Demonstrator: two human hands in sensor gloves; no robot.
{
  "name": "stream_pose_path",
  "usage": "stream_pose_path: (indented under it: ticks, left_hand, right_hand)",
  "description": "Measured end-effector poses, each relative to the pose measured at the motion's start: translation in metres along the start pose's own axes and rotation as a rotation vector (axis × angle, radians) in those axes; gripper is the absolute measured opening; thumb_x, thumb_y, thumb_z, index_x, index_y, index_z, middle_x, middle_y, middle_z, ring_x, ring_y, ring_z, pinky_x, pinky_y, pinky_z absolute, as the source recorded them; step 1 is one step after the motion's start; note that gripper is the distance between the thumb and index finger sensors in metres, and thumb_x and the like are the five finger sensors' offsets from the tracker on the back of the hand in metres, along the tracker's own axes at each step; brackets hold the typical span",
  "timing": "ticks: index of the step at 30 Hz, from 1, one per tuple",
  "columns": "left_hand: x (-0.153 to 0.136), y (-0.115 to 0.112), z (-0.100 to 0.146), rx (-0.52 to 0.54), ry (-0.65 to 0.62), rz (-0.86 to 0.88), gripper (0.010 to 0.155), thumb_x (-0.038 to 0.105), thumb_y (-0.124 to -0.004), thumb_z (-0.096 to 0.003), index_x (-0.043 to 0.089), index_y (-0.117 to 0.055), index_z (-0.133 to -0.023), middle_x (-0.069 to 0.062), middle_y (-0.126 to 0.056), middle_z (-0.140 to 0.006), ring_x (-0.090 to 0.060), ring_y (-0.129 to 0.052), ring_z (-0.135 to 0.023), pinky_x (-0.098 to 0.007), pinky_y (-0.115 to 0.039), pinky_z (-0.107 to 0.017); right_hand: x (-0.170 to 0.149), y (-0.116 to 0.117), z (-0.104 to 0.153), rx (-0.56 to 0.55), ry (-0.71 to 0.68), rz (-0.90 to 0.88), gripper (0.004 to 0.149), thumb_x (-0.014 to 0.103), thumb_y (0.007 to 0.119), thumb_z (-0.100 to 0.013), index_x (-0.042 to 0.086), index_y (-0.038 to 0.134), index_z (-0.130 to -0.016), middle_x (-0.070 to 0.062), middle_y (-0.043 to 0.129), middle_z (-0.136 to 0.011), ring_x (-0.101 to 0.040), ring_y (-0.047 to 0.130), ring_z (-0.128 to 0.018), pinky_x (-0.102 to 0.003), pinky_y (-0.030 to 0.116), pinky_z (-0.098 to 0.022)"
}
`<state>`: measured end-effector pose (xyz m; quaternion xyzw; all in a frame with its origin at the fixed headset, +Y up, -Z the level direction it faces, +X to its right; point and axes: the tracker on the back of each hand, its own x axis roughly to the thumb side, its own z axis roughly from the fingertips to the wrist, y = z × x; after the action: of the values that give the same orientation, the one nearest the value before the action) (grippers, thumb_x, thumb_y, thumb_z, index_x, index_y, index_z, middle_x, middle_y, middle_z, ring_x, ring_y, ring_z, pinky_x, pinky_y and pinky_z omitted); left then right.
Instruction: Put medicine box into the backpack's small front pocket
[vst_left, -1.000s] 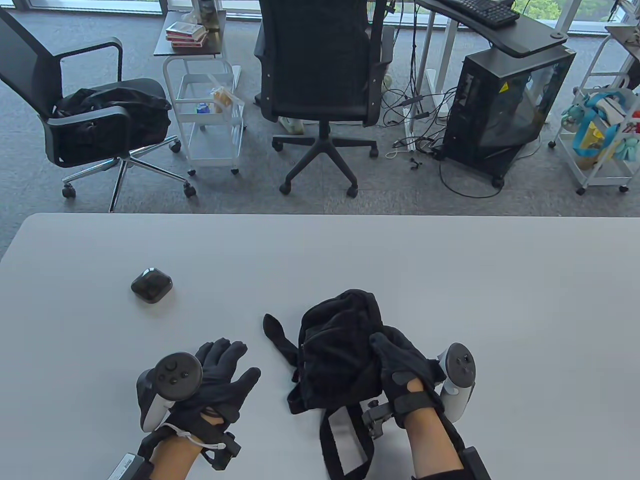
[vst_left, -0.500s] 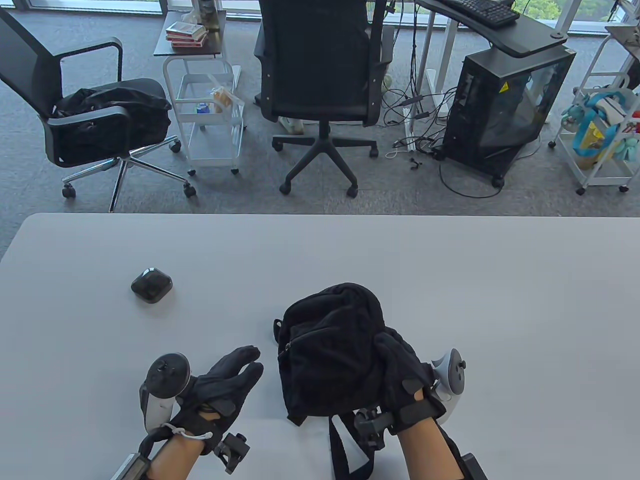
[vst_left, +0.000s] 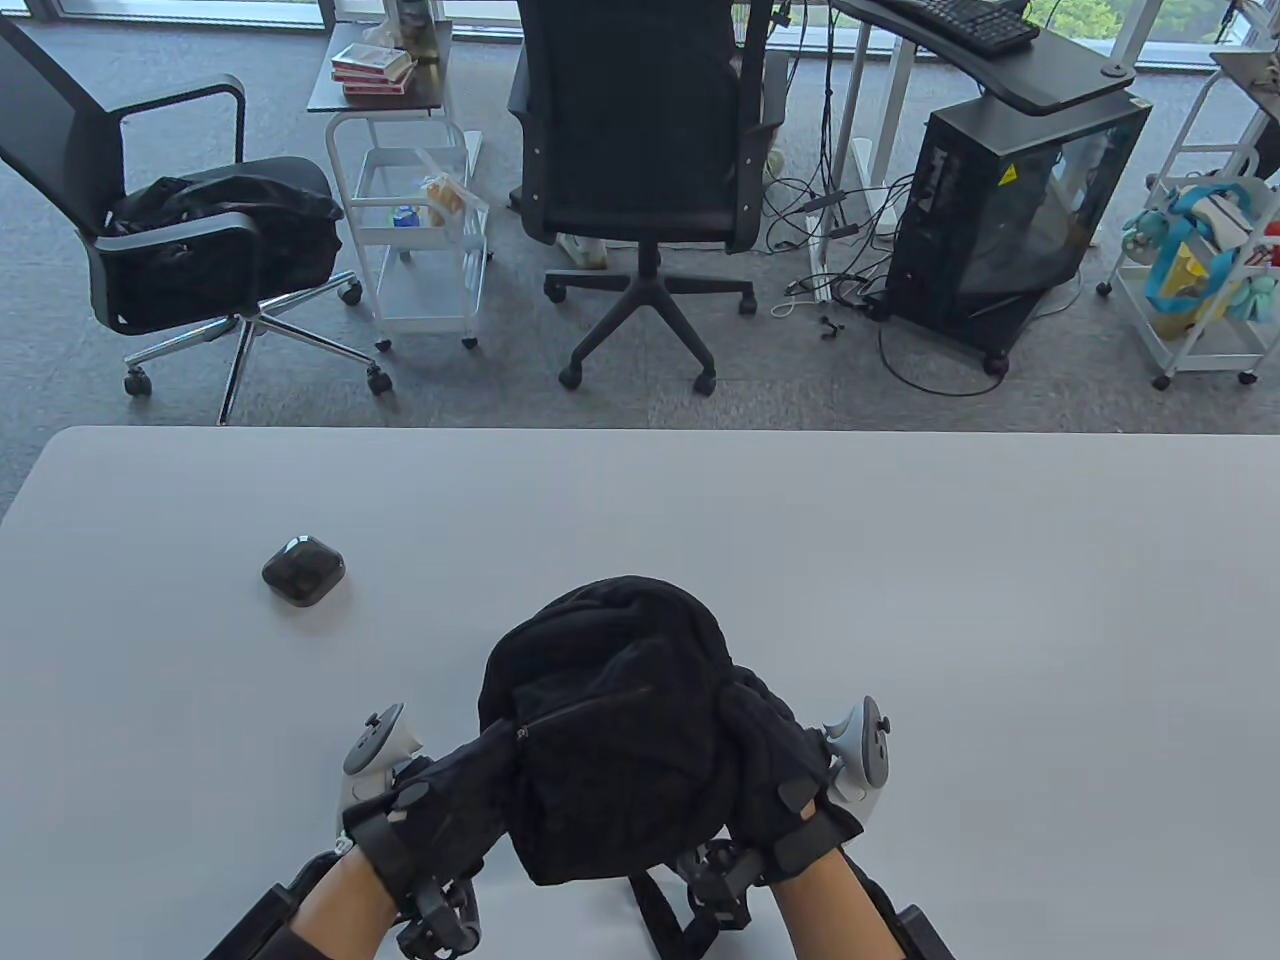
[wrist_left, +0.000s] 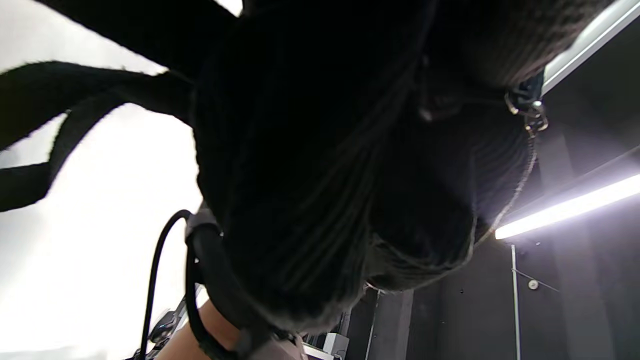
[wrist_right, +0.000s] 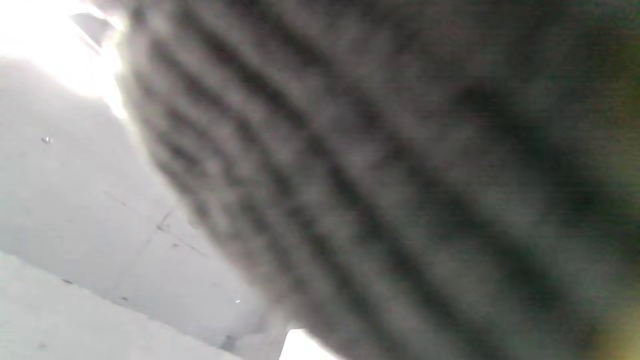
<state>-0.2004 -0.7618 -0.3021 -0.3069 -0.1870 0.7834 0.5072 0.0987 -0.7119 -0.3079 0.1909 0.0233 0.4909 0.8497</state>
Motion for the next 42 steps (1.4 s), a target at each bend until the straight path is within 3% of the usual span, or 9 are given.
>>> stream_pose_path:
  ticks: [6, 9, 14, 17, 22, 26, 30, 35, 42]
  left_hand:
    - [0.007, 0.01, 0.003, 0.085, -0.044, 0.016, 0.059, 0.047, -0.084, -0.057, 0.023, -0.064, -0.107, -0.018, -0.059, -0.119, -0.056, -0.04, -0.109, -0.079, -0.035, -0.065]
    - [0.014, 0.013, 0.006, 0.202, -0.102, -0.081, 0.051, 0.04, -0.083, -0.0559, 0.023, -0.071, -0.103, -0.012, -0.08, -0.107, -0.05, -0.057, -0.106, -0.077, -0.043, -0.065]
    - [0.024, 0.014, 0.01, 0.335, -0.155, -0.292, 0.048, 0.035, -0.085, -0.054, 0.022, -0.076, -0.099, -0.013, -0.087, -0.1, -0.047, -0.071, -0.099, -0.075, -0.05, -0.064]
    - [0.029, 0.012, 0.012, 0.412, -0.181, -0.431, 0.047, 0.035, -0.086, -0.0535, 0.022, -0.077, -0.098, -0.014, -0.089, -0.098, -0.047, -0.074, -0.096, -0.075, -0.051, -0.063]
    - [0.031, 0.006, 0.011, 0.443, -0.232, -0.508, 0.048, 0.034, -0.086, -0.0536, 0.023, -0.078, -0.099, -0.015, -0.088, -0.099, -0.048, -0.074, -0.096, -0.075, -0.051, -0.062]
    - [0.03, -0.006, 0.006, 0.412, -0.238, -0.584, 0.048, 0.034, -0.086, -0.0533, 0.025, -0.078, -0.099, -0.014, -0.088, -0.099, -0.048, -0.074, -0.095, -0.074, -0.052, -0.062]
    - [0.027, -0.02, 0.001, 0.36, -0.242, -0.617, 0.048, 0.033, -0.087, -0.0522, 0.024, -0.079, -0.099, -0.014, -0.089, -0.099, -0.048, -0.076, -0.095, -0.074, -0.053, -0.062]
    - [0.029, -0.019, 0.003, 0.373, -0.229, -0.605, 0.048, 0.033, -0.086, -0.0518, 0.023, -0.08, -0.098, -0.014, -0.09, -0.097, -0.048, -0.076, -0.094, -0.074, -0.054, -0.061]
    - [0.032, -0.004, 0.011, 0.422, -0.231, -0.507, 0.046, 0.032, -0.087, -0.051, 0.02, -0.082, -0.095, -0.015, -0.093, -0.093, -0.048, -0.075, -0.094, -0.074, -0.052, -0.061]
  right_hand:
    - [0.009, -0.011, 0.003, -0.194, -0.004, 0.571, 0.051, 0.042, 0.068, -0.058, 0.0, 0.076, -0.086, -0.028, 0.081, -0.09, -0.054, 0.082, -0.082, -0.074, 0.054, -0.057]
    - [0.009, -0.009, 0.003, -0.185, 0.053, 0.827, 0.068, 0.049, 0.068, -0.058, -0.009, 0.067, -0.093, -0.037, 0.072, -0.093, -0.061, 0.075, -0.082, -0.075, 0.053, -0.054]
    - [0.017, 0.006, 0.006, -0.217, -0.049, 1.002, 0.083, 0.054, 0.072, -0.056, -0.014, 0.055, -0.099, -0.044, 0.058, -0.097, -0.069, 0.064, -0.082, -0.077, 0.049, -0.052]
    - [0.027, 0.028, 0.01, -0.169, -0.146, 1.134, 0.081, 0.056, 0.073, -0.055, -0.012, 0.062, -0.097, -0.04, 0.067, -0.094, -0.065, 0.072, -0.079, -0.074, 0.055, -0.051]
    - [0.017, 0.063, 0.013, 0.018, -0.025, 1.15, 0.071, 0.061, 0.071, -0.056, -0.004, 0.089, -0.077, -0.027, 0.098, -0.07, -0.049, 0.101, -0.054, -0.065, 0.075, -0.04]
    - [-0.004, 0.072, 0.011, 0.115, 0.16, 1.082, 0.078, 0.066, 0.072, -0.055, -0.007, 0.09, -0.076, -0.029, 0.099, -0.067, -0.049, 0.102, -0.05, -0.065, 0.077, -0.037]
    - [-0.013, 0.07, 0.009, 0.069, 0.18, 1.183, 0.079, 0.065, 0.075, -0.054, -0.009, 0.082, -0.082, -0.029, 0.094, -0.073, -0.049, 0.1, -0.054, -0.064, 0.076, -0.039]
    - [-0.015, 0.062, 0.004, 0.071, 0.163, 1.104, 0.045, 0.035, 0.083, -0.054, -0.004, 0.087, -0.075, -0.024, 0.099, -0.068, -0.044, 0.103, -0.05, -0.062, 0.079, -0.038]
    - [-0.003, 0.029, -0.004, 0.149, 0.187, 0.912, 0.044, 0.036, 0.078, -0.055, -0.002, 0.088, -0.076, -0.022, 0.1, -0.068, -0.042, 0.104, -0.05, -0.061, 0.08, -0.038]
